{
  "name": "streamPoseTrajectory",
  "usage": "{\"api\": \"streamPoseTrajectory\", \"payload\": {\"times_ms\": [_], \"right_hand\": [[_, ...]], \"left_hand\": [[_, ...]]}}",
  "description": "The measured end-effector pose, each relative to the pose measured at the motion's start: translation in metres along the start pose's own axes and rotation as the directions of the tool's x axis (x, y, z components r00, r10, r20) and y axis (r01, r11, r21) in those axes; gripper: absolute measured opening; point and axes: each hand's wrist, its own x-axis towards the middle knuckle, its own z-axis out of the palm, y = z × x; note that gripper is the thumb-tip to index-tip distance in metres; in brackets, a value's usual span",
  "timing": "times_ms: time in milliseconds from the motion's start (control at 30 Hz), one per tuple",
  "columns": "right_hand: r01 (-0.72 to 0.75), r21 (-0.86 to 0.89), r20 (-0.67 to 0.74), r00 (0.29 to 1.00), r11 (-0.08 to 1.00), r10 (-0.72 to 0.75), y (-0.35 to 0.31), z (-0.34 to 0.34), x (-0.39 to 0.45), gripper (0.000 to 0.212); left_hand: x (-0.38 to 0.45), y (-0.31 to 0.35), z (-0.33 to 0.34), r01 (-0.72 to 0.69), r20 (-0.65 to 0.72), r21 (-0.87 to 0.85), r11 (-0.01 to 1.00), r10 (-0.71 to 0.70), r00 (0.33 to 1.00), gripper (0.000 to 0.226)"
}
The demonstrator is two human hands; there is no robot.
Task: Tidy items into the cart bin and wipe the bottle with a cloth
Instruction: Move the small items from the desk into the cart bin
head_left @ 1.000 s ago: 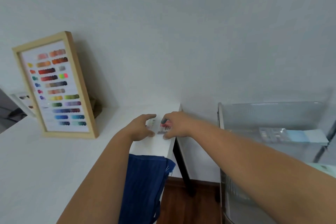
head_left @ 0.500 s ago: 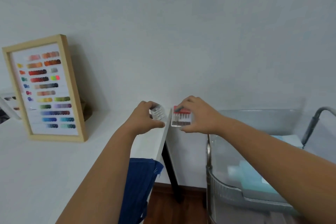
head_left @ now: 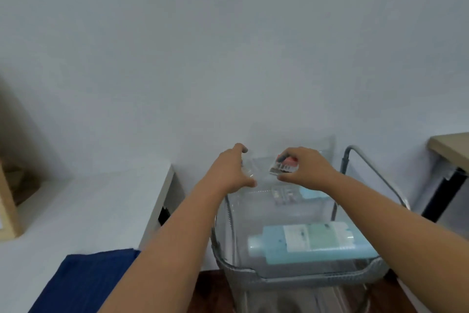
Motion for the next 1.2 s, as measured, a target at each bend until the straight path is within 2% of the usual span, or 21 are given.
{"api": "streamPoseTrajectory", "payload": {"times_ms": [200,333,500,833,1100,1200], "right_hand": [[-0.172,0.022,-0.052,0.984,0.985,0.173,0.051,0.006,-0.005,0.034],[-0.230,-0.039,-0.069,0.972,0.972,0.227,0.067,0.017,-0.011,0.036],[-0.260,-0.015,-0.076,0.963,0.965,0.259,0.073,0.022,-0.006,0.035],[-0.275,0.054,-0.056,0.959,0.960,0.278,0.076,0.024,-0.006,0.034],[-0.372,0.165,-0.048,0.922,0.914,0.384,0.081,0.028,-0.005,0.026],[-0.386,0.117,-0.037,0.919,0.915,0.393,0.081,0.034,-0.005,0.030]], "left_hand": [[0.040,0.009,0.070,0.049,0.159,0.173,0.984,-0.077,0.984,0.083],[0.057,-0.007,0.101,0.054,0.177,0.245,0.968,-0.099,0.979,0.070],[0.071,-0.016,0.129,-0.016,0.206,0.327,0.945,-0.055,0.977,0.055],[0.070,-0.029,0.147,-0.024,0.151,0.345,0.938,-0.031,0.988,0.048],[0.067,-0.026,0.143,-0.015,0.173,0.336,0.942,-0.046,0.984,0.053],[0.063,-0.018,0.131,-0.009,0.196,0.372,0.928,-0.069,0.978,0.057]]}}
